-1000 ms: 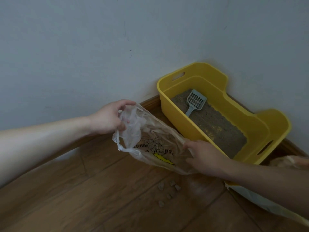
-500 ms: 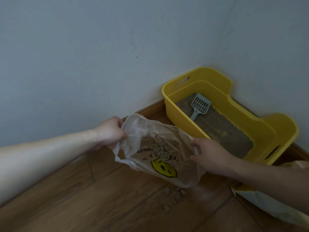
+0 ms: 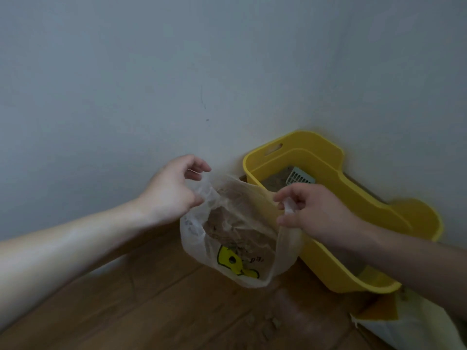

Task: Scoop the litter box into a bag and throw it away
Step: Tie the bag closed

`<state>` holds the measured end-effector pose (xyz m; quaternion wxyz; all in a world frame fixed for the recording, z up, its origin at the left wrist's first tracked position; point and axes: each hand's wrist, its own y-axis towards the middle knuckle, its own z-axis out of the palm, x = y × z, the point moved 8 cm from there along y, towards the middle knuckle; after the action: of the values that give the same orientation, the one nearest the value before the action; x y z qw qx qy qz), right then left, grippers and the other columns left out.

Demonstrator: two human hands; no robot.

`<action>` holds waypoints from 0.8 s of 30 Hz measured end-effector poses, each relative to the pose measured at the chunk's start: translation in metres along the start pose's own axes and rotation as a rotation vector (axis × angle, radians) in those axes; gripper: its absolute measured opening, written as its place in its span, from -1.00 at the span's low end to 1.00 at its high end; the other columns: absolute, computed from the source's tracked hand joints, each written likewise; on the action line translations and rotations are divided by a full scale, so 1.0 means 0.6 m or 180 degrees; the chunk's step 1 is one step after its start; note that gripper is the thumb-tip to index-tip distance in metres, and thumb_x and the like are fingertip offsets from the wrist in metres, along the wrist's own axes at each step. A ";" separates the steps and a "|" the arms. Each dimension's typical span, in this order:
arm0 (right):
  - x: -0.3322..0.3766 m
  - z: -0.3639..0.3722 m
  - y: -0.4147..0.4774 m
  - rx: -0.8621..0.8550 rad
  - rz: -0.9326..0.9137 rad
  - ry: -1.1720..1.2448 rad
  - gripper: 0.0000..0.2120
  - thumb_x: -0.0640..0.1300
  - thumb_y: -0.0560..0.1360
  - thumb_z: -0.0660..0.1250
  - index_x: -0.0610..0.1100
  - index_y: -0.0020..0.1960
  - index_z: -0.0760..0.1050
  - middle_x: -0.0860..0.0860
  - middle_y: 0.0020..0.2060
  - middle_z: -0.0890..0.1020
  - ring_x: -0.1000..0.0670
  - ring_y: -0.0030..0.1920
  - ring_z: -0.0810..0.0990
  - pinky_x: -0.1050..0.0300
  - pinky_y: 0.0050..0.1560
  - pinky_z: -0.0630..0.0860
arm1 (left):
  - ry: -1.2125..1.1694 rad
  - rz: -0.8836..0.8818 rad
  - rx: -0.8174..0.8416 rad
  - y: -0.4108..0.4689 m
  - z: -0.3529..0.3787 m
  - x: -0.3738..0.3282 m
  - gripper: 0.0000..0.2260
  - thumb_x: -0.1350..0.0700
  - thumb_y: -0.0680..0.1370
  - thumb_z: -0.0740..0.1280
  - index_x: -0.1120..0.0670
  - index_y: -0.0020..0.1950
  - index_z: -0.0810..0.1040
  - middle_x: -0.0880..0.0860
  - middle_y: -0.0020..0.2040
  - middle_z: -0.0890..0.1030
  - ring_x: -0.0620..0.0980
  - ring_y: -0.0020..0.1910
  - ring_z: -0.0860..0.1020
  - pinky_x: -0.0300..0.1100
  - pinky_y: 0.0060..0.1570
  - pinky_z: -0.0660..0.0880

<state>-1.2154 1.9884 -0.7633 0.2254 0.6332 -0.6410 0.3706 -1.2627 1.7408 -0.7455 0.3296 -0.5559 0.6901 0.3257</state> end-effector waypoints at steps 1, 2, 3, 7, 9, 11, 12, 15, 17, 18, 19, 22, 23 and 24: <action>0.010 -0.008 0.001 -0.0041 -0.0071 0.0094 -0.70 -0.20 0.37 0.56 0.10 0.00 0.59 0.13 -0.11 0.65 0.14 -0.10 0.62 0.29 -0.20 0.48 | 0.0042 0.0174 0.0025 0.002 0.002 -0.015 -0.55 0.39 0.34 0.47 -0.14 -0.04 0.53 0.00 0.09 0.57 -0.09 0.13 0.57 -0.17 -0.14 0.54; 0.019 -0.016 0.002 -0.0083 -0.0148 0.0194 -0.72 -0.21 0.37 0.55 0.08 -0.03 0.60 0.13 -0.16 0.66 0.18 -0.17 0.61 0.32 -0.24 0.47 | 0.0049 0.0317 0.0064 0.003 0.004 -0.030 -0.57 0.39 0.36 0.45 -0.15 -0.06 0.55 -0.01 0.11 0.56 -0.11 0.14 0.57 -0.17 -0.11 0.56; 0.029 -0.024 0.002 -0.0127 -0.0230 0.0282 -0.74 -0.23 0.38 0.55 0.06 -0.05 0.62 0.13 -0.21 0.67 0.22 -0.24 0.59 0.36 -0.28 0.46 | -0.0008 0.0402 0.0130 0.002 0.006 -0.044 -0.57 0.41 0.37 0.43 -0.15 -0.08 0.57 -0.02 0.12 0.55 -0.11 0.14 0.58 -0.17 -0.07 0.58; 0.073 -0.050 -0.004 -0.0214 -0.0695 0.0385 -0.85 -0.15 0.45 0.50 0.07 -0.05 0.64 0.19 -0.28 0.69 0.22 -0.28 0.64 0.36 -0.30 0.51 | 0.0005 0.0860 0.0470 -0.007 0.019 -0.115 -0.57 0.46 0.37 0.38 -0.10 -0.11 0.61 -0.09 0.12 0.55 -0.10 0.18 0.55 -0.26 0.15 0.52; 0.091 -0.059 -0.009 -0.0269 -0.0918 0.0307 -0.88 -0.11 0.49 0.44 0.05 0.01 0.65 0.11 -0.27 0.70 0.13 -0.27 0.66 0.31 -0.26 0.56 | 0.0135 0.1167 0.0463 -0.013 0.021 -0.147 -0.61 0.49 0.36 0.36 -0.02 -0.12 0.62 -0.06 0.07 0.57 -0.08 0.15 0.57 -0.24 0.13 0.53; 0.103 -0.066 -0.013 -0.0302 -0.1032 0.0317 -0.87 -0.12 0.52 0.40 0.00 0.06 0.65 0.07 -0.27 0.71 0.08 -0.27 0.66 0.26 -0.24 0.59 | 0.0159 0.1338 0.0357 -0.014 0.020 -0.166 -0.64 0.51 0.35 0.34 0.04 -0.15 0.62 0.00 0.00 0.61 -0.03 0.03 0.60 -0.17 0.03 0.58; 0.107 -0.068 -0.015 -0.0305 -0.1069 0.0343 -0.86 -0.12 0.53 0.39 -0.02 0.07 0.65 0.04 -0.27 0.71 0.07 -0.27 0.66 0.24 -0.23 0.60 | 0.0144 0.1384 0.0290 -0.014 0.019 -0.173 -0.65 0.52 0.36 0.33 0.05 -0.18 0.62 0.02 -0.04 0.62 -0.01 -0.03 0.62 -0.12 -0.03 0.59; 0.117 -0.069 -0.015 -0.0245 -0.1109 0.0362 -0.81 -0.14 0.53 0.39 -0.05 0.13 0.63 -0.03 -0.26 0.70 0.03 -0.26 0.65 0.18 -0.20 0.61 | -0.0027 0.1377 0.0186 -0.008 0.018 -0.182 -0.60 0.53 0.36 0.32 0.00 -0.25 0.59 0.03 -0.13 0.66 0.03 -0.12 0.64 0.01 -0.13 0.60; 0.120 -0.066 -0.014 -0.0139 -0.1103 0.0367 -0.74 -0.17 0.52 0.41 -0.01 0.20 0.59 -0.05 -0.22 0.69 -0.01 -0.21 0.66 0.09 -0.12 0.63 | -0.0211 0.1245 0.0222 -0.005 0.018 -0.183 -0.60 0.52 0.38 0.34 -0.02 -0.26 0.59 0.02 -0.14 0.67 0.02 -0.09 0.66 0.04 -0.10 0.62; 0.122 -0.062 -0.015 -0.0078 -0.1111 0.0381 -0.71 -0.19 0.51 0.42 0.02 0.22 0.58 -0.06 -0.20 0.68 -0.04 -0.18 0.65 0.04 -0.10 0.63 | -0.0306 0.1175 0.0240 -0.004 0.018 -0.184 -0.61 0.51 0.39 0.36 -0.02 -0.27 0.59 0.02 -0.15 0.68 0.02 -0.08 0.67 0.06 -0.09 0.63; 0.125 -0.059 -0.016 -0.0029 -0.1123 0.0378 -0.67 -0.19 0.50 0.43 0.05 0.23 0.56 -0.10 -0.18 0.66 -0.07 -0.16 0.65 -0.02 -0.09 0.63 | -0.0409 0.1127 0.0242 -0.004 0.018 -0.187 -0.62 0.49 0.39 0.38 -0.03 -0.28 0.59 0.01 -0.16 0.68 0.02 -0.08 0.67 0.07 -0.07 0.63; 0.128 -0.047 -0.020 0.0039 -0.1102 0.0476 -0.61 -0.15 0.45 0.49 0.10 0.22 0.52 -0.14 -0.16 0.65 -0.13 -0.17 0.63 -0.13 -0.11 0.62 | -0.0736 0.1016 0.0203 -0.001 0.020 -0.197 -0.67 0.45 0.40 0.44 0.00 -0.30 0.57 0.06 -0.18 0.68 0.08 -0.11 0.69 0.05 -0.07 0.63; 0.127 -0.044 -0.019 0.0007 -0.1047 0.0576 -0.61 -0.11 0.43 0.52 0.09 0.20 0.51 -0.13 -0.17 0.65 -0.12 -0.20 0.63 -0.13 -0.13 0.61 | -0.0865 0.0975 0.0189 0.001 0.021 -0.198 -0.68 0.48 0.40 0.44 0.04 -0.29 0.55 0.07 -0.19 0.67 0.07 -0.12 0.69 0.00 -0.08 0.64; 0.124 -0.043 -0.018 -0.0064 -0.0956 0.0614 -0.62 -0.06 0.41 0.54 0.09 0.16 0.51 -0.12 -0.20 0.65 -0.08 -0.24 0.63 -0.12 -0.16 0.61 | -0.0990 0.0929 0.0177 0.002 0.023 -0.200 -0.68 0.50 0.39 0.43 0.07 -0.28 0.54 0.05 -0.20 0.66 0.05 -0.13 0.69 -0.04 -0.08 0.63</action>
<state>-1.2169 1.9610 -0.6888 0.3450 0.6811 -0.5182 0.3855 -1.2430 1.8187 -0.6550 0.3967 -0.3838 0.7128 0.4327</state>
